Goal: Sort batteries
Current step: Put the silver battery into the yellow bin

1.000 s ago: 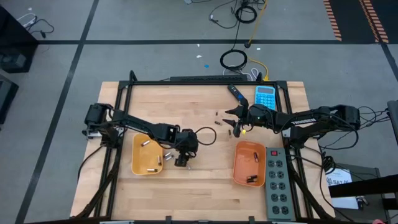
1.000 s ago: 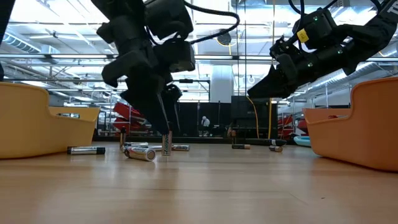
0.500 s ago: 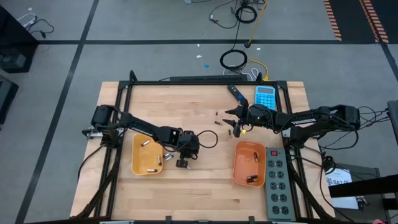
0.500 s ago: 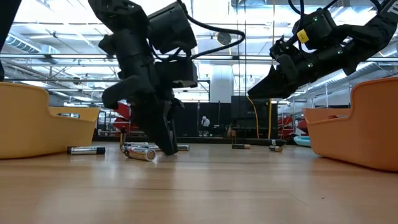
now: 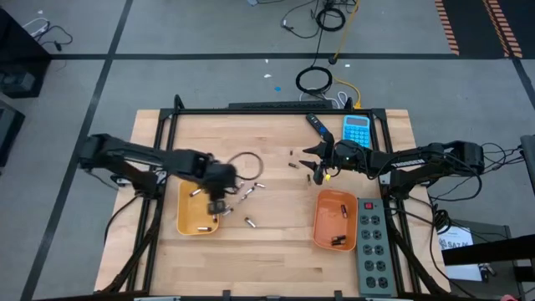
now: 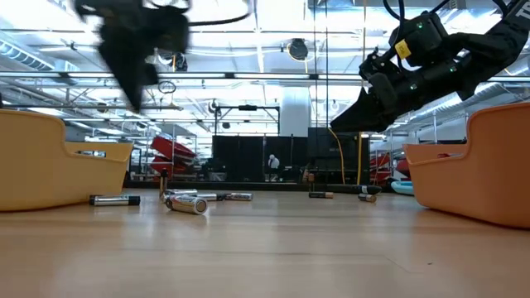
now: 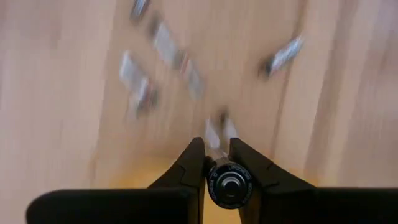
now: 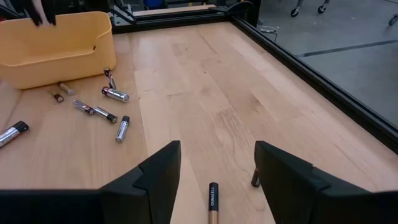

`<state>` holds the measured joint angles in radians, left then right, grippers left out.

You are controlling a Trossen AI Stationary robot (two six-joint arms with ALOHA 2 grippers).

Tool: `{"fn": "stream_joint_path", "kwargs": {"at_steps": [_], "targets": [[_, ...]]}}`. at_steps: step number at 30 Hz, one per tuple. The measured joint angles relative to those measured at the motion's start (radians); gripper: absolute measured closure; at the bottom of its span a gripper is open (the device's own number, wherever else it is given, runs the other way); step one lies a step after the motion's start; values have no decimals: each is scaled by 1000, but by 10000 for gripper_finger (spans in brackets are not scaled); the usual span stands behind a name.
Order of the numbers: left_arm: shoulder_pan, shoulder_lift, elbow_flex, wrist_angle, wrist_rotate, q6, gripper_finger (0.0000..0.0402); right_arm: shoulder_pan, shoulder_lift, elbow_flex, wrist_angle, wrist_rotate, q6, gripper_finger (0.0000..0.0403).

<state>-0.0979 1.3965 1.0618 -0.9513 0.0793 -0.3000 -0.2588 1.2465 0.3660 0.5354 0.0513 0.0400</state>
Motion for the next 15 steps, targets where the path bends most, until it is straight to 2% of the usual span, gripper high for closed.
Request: {"fn": "stream_joint_path", "kwargs": {"at_steps": [2,4,8,12,15], "targets": [[-32,-62,-35,-65,-4,-110,348,3,0,0,1,0,1,207],[-64,-111,-69,-92,-22,-205,330,6,0,0,2,0,0,207],[-99,-154,-82,-104,-57,-319,248,13,0,0,4,0,1,207],[-115,-153,-63,-32,-126,-335,178,19,0,0,8,0,1,207],[-121,-111,-63,62,-180,-255,157,19,0,0,8,0,1,207]]}}
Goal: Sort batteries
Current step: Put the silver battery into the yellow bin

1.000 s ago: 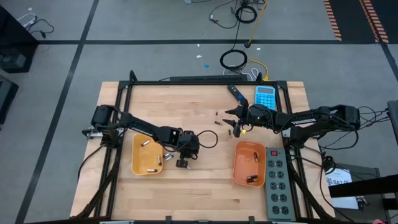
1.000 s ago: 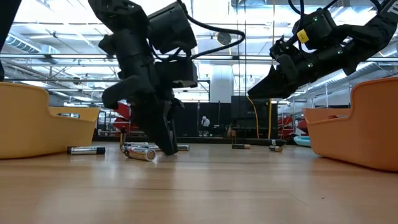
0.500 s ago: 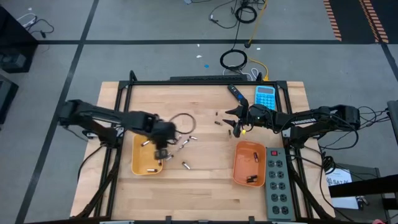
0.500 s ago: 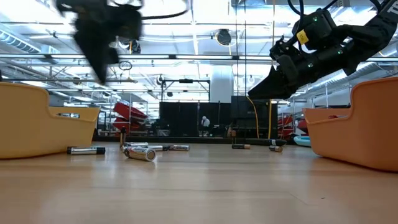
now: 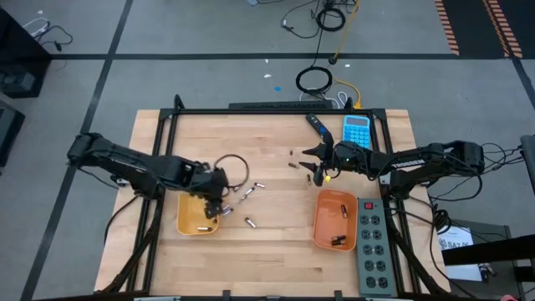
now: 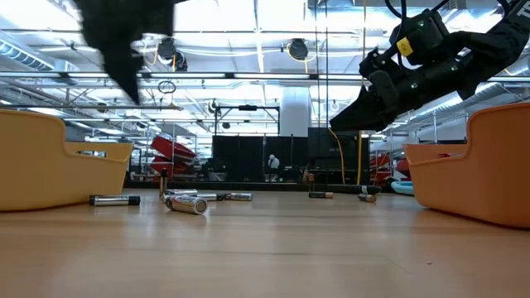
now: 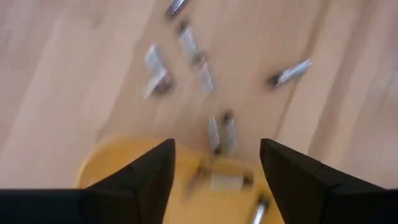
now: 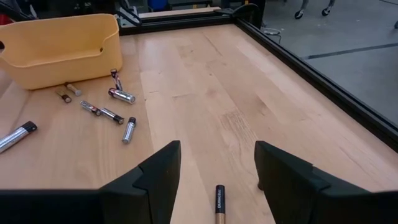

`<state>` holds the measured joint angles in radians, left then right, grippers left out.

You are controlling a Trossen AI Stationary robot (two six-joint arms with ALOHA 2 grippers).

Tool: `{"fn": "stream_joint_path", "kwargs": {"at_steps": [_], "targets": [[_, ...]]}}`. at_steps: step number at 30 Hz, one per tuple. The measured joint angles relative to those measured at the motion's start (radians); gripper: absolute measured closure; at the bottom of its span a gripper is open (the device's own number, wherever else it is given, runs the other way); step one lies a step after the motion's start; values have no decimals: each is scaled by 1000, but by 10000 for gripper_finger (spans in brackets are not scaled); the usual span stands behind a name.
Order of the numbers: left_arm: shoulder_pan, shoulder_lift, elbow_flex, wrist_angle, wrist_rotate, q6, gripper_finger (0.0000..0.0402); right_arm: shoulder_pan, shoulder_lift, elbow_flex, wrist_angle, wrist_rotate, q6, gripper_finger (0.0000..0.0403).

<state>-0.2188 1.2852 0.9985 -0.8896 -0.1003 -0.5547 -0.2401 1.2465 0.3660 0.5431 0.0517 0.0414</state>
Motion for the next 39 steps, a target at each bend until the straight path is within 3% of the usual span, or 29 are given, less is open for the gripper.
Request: {"fn": "stream_joint_path", "kwargs": {"at_steps": [3,6,11,20,29,35,39], "targets": [[-6,95,0,214,0,114,153,0,0,0,3,0,0,207],[-19,222,0,360,66,268,152,0,0,0,3,0,0,207],[-48,382,9,442,119,464,151,0,0,0,-2,0,3,207],[-52,478,40,514,138,560,159,0,0,0,-2,0,4,207],[-51,571,43,520,144,594,240,0,0,0,-1,0,7,207],[-69,614,46,519,54,651,355,0,0,0,-1,0,7,207],[-78,607,44,519,35,667,356,0,0,0,-1,0,7,207]]}}
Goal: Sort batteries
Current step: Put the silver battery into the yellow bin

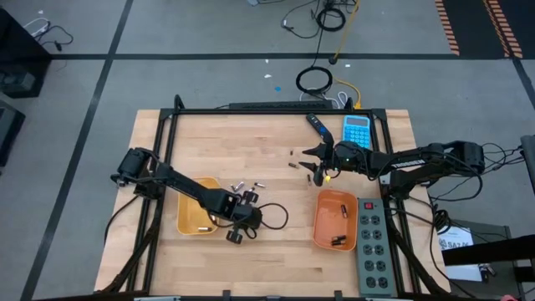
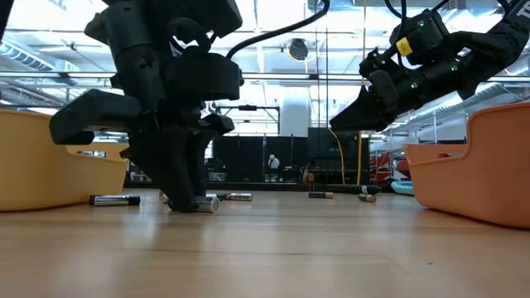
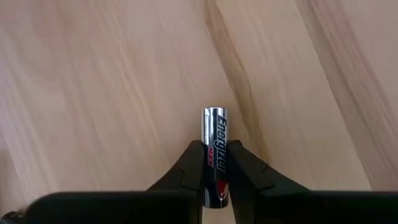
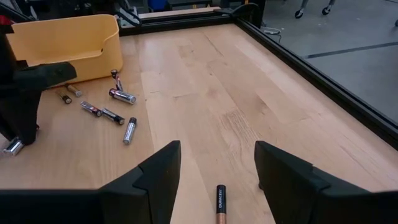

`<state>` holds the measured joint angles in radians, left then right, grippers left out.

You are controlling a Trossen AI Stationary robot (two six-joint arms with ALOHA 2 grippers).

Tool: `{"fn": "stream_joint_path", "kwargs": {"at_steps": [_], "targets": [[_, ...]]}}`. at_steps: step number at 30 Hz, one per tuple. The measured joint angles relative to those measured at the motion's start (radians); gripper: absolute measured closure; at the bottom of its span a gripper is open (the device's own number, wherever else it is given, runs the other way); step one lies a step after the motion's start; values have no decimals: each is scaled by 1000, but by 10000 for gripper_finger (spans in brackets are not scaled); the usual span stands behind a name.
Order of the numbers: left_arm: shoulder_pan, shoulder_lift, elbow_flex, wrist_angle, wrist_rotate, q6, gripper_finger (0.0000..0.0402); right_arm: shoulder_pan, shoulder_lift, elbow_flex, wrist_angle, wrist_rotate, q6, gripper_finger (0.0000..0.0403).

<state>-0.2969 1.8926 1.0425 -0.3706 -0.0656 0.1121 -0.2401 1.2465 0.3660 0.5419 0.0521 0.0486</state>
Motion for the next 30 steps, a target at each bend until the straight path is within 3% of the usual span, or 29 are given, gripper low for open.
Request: {"fn": "stream_joint_path", "kwargs": {"at_steps": [9,17,20,24,30], "targets": [[38,-164,-8,-91,-21,-169,356,0,0,0,-2,0,0,207],[45,-425,-9,-390,9,-443,356,0,0,1,-16,0,1,207],[38,-505,-60,-547,11,-580,356,0,0,1,-16,0,0,207],[22,-582,-176,-568,-17,-730,354,0,0,1,-16,0,-1,207],[28,-616,-223,-563,5,-812,222,0,0,1,-16,0,-2,207]]}}
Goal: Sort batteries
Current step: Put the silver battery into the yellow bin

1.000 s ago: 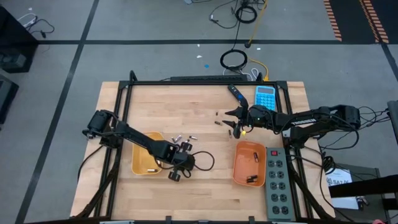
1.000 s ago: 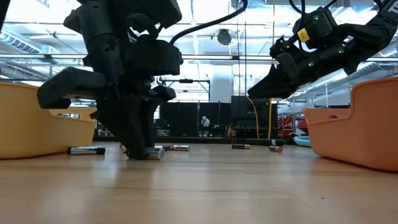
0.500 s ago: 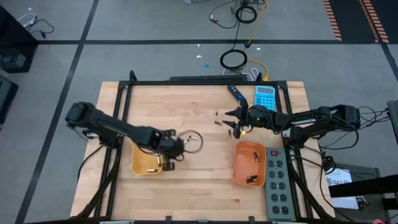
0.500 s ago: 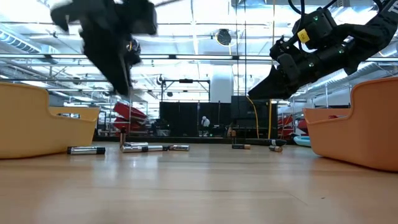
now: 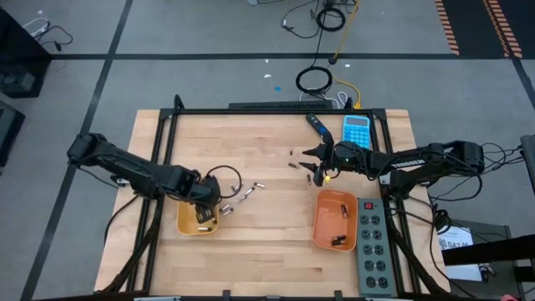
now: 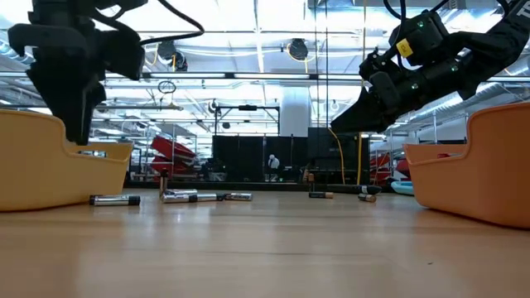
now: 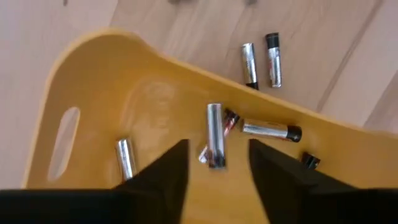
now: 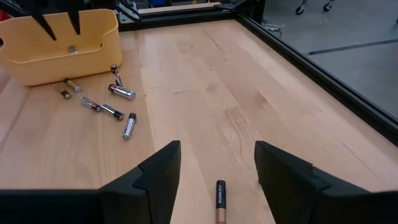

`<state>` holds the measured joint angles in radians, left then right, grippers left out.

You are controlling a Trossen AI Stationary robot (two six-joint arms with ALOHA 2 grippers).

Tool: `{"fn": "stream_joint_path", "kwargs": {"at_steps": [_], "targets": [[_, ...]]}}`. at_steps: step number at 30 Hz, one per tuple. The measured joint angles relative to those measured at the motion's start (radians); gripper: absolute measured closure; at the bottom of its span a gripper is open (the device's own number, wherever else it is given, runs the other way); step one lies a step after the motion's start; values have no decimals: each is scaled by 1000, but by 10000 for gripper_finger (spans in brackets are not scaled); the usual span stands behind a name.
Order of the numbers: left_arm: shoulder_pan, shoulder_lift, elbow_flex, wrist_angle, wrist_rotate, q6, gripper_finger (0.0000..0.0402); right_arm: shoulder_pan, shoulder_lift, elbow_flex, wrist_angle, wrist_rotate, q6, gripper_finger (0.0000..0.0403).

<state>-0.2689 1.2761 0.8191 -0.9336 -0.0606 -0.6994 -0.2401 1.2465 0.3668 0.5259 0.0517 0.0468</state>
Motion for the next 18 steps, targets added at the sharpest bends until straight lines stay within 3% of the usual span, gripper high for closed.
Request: {"fn": "stream_joint_path", "kwargs": {"at_steps": [2,5,10,18], "targets": [[6,-1,11,6,0,23,187,0,0,0,0,0,-2,207],[24,-2,44,61,-55,83,166,0,0,0,0,0,-2,207],[83,4,83,247,-160,257,175,0,0,0,0,0,-3,207],[243,158,81,312,-92,449,188,0,0,0,1,0,-6,207]]}}
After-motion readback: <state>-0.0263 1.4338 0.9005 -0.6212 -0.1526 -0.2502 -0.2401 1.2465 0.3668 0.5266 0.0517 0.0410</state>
